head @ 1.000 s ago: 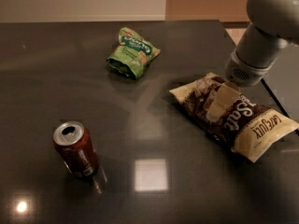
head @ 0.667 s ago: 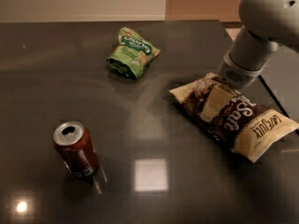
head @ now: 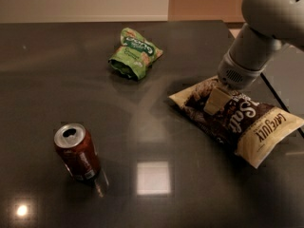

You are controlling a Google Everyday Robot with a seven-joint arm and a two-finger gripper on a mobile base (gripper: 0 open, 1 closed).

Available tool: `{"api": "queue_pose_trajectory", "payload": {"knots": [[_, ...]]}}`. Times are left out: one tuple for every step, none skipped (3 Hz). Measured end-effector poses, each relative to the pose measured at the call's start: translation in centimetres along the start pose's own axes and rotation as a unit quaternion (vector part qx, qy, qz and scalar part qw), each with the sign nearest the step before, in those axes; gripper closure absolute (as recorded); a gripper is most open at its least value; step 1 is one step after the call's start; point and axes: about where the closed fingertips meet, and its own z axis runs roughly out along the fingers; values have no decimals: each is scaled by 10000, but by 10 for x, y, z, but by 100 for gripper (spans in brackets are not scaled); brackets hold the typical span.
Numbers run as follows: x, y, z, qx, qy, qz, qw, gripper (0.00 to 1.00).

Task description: Pick brown chip bag

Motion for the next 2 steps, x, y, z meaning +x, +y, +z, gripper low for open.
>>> {"api": "queue_pose_trajectory", "payload": {"knots": [[-8,5,-20,-30,-137,-95,9999,85],[-16,6,-47,-34,-228,-248,9994,100]]}}
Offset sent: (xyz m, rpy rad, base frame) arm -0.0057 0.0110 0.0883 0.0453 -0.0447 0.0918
